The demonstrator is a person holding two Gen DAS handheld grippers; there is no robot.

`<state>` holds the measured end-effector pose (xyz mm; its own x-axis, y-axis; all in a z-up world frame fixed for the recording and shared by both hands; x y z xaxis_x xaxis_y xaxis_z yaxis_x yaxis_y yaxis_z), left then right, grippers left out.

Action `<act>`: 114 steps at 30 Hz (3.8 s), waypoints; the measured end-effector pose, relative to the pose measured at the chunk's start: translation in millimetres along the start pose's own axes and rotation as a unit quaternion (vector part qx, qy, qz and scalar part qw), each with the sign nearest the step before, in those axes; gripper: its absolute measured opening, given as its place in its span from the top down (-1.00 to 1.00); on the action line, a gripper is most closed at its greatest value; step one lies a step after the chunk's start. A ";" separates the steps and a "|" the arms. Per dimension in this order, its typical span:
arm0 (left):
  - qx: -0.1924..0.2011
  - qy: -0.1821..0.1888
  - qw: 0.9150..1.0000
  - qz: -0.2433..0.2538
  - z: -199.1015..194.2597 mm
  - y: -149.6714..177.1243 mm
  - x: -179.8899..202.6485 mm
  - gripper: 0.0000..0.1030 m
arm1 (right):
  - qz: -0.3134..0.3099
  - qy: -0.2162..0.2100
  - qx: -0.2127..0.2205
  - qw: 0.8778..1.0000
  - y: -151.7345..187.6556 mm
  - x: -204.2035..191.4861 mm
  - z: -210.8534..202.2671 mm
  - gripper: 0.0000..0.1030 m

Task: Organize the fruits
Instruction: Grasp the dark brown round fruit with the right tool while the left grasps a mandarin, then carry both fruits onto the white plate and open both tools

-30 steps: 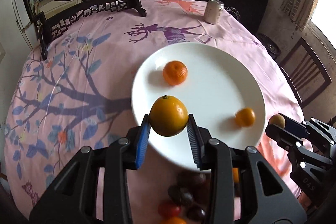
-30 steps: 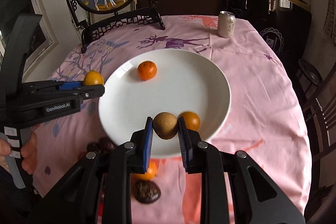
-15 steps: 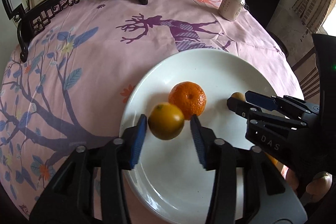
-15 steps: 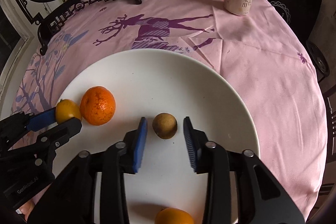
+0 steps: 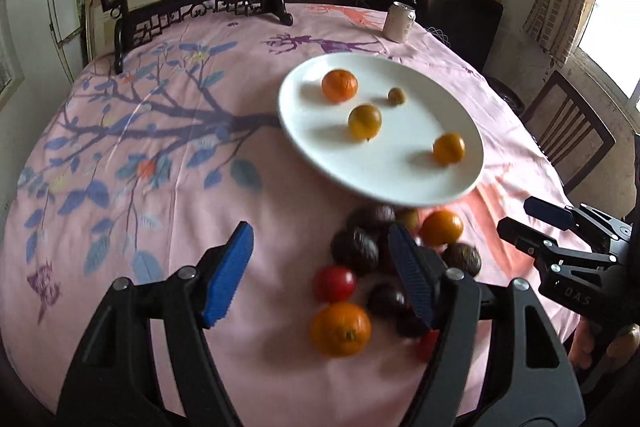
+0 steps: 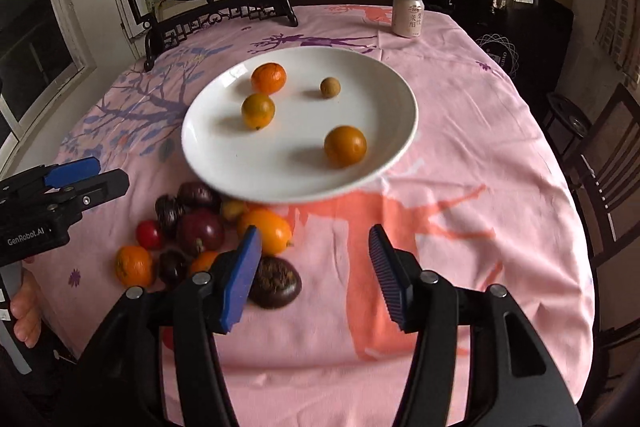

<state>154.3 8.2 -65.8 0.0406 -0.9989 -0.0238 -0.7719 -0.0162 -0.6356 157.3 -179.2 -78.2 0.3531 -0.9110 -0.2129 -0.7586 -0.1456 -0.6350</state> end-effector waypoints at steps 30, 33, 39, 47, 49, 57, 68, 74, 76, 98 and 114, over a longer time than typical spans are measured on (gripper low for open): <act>-0.015 -0.005 1.000 0.010 -19.6 63.3 -12.8 -0.40 | -0.012 0.006 -0.043 0.999 40.5 -16.9 33.9 -0.16; -0.022 -0.004 1.000 0.013 -15.9 64.6 -10.9 -0.40 | -0.013 0.010 -0.046 0.999 36.9 -15.2 43.2 -0.17; -0.030 -0.005 0.999 0.016 -12.4 67.6 -7.6 -0.40 | -0.023 0.006 -0.033 0.999 31.8 -17.0 53.9 0.15; -0.046 0.006 0.999 0.022 3.8 68.3 4.8 -0.40 | 0.014 -0.018 -0.014 1.000 34.7 -7.9 17.8 0.21; -0.051 -0.003 0.998 0.023 12.0 67.4 6.9 -0.40 | 0.020 -0.020 -0.007 1.000 37.5 -3.8 7.5 0.21; -0.051 0.007 0.998 0.021 26.7 62.0 17.6 0.21 | 0.043 -0.027 -0.009 0.999 51.0 5.4 3.5 0.21; -0.019 0.021 0.999 0.027 -4.2 51.3 20.2 0.21 | 0.032 -0.036 -0.006 0.999 51.0 -1.1 1.0 0.21; -0.019 0.034 0.998 0.042 -5.6 21.4 22.6 0.21 | 0.019 -0.043 -0.006 0.999 38.2 -3.8 -2.1 0.21; -0.015 0.028 0.998 0.053 -0.7 -0.5 22.3 0.21 | 0.008 -0.048 -0.005 0.999 23.5 -2.2 -4.6 0.21; -0.073 0.001 0.997 0.018 149.2 -135.4 37.4 0.12 | 0.038 0.015 -0.060 0.997 -150.0 78.5 139.1 0.17; 0.026 0.009 1.000 -0.003 -0.4 -14.4 4.5 -0.36 | -0.005 -0.028 0.003 1.000 -9.2 13.6 -1.6 -0.34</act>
<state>165.4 4.0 -56.4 0.0331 -0.9994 -0.0072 -0.7377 -0.0196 -0.6749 168.2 -190.8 -74.1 0.3915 -0.8861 -0.2480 -0.7517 -0.1525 -0.6416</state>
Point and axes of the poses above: each gripper's, at about its wrist camera, not at the fingertips, and z roughly the way its jaws point, x to its right, y to its underside, the point moved 6 cm from there along z, roughly the way its jaws point, and after that the axes turned 12 degrees about -y, right-handed, at the moved point
